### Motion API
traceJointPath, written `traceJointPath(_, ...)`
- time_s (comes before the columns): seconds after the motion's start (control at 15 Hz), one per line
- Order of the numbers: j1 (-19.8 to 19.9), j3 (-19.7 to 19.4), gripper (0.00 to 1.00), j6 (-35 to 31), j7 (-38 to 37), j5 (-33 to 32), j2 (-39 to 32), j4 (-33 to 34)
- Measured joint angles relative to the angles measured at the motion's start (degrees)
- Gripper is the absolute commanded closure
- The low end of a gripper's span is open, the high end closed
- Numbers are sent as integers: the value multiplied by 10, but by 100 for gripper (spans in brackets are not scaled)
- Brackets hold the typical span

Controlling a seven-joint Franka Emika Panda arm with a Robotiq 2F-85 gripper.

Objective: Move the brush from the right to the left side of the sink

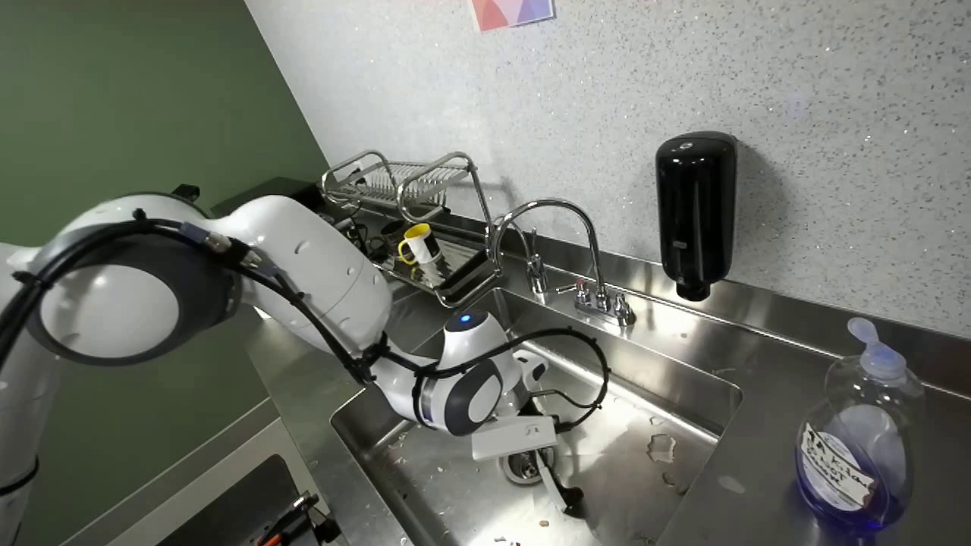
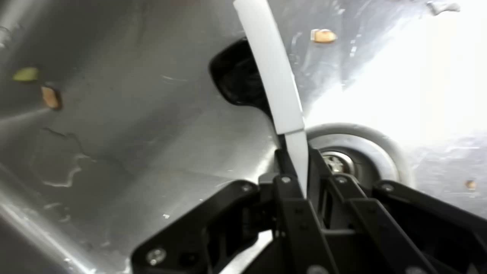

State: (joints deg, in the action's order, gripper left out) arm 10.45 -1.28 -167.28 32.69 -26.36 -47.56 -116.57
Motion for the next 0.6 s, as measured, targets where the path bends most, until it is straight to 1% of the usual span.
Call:
traceJointPath(0.07,3,13,86,2,19,-4,21,-31)
traceJointPath(0.2,-1,20,86,2,29,-5,64,-91)
traceJointPath(0.27,-3,20,86,2,29,-6,78,-109)
traceJointPath(0.33,-4,20,86,2,29,-6,89,-121)
traceJointPath(0.4,-4,20,96,2,29,-6,94,-126)
traceJointPath(0.6,-4,21,96,2,31,-5,93,-127)
